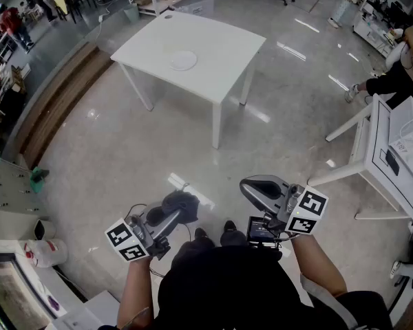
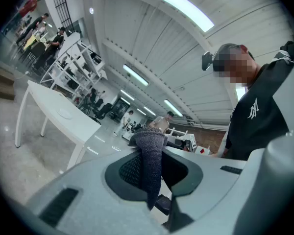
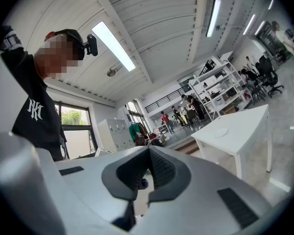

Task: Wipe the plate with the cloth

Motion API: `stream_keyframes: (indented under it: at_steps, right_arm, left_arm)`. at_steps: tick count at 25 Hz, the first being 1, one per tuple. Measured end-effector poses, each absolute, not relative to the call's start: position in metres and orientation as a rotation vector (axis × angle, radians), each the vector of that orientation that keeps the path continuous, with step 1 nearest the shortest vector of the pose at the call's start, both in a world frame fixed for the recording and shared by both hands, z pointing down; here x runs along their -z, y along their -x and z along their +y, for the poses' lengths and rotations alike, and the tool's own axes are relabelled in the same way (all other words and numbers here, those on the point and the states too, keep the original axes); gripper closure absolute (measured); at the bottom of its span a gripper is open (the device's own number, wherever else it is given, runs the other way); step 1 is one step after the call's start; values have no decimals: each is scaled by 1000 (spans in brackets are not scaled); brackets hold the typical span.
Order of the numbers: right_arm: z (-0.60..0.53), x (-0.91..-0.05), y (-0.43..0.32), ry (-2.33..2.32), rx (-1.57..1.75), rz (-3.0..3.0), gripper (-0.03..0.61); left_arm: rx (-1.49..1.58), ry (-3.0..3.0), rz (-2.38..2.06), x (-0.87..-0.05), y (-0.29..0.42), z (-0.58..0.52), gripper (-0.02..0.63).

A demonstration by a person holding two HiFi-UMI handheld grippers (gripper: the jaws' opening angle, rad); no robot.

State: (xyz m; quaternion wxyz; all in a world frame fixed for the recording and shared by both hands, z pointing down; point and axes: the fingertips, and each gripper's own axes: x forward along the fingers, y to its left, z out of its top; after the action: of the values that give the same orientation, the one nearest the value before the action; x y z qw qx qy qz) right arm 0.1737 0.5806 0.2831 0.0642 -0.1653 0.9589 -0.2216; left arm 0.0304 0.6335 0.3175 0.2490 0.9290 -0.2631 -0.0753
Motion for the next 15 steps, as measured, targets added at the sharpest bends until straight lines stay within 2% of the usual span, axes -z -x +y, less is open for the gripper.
stream_keyframes:
  at_steps: [15]
  right_arm:
    - [561, -304, -202, 434, 657, 2972, 568]
  left_arm:
    - [168, -2500, -852, -330, -59, 614, 560]
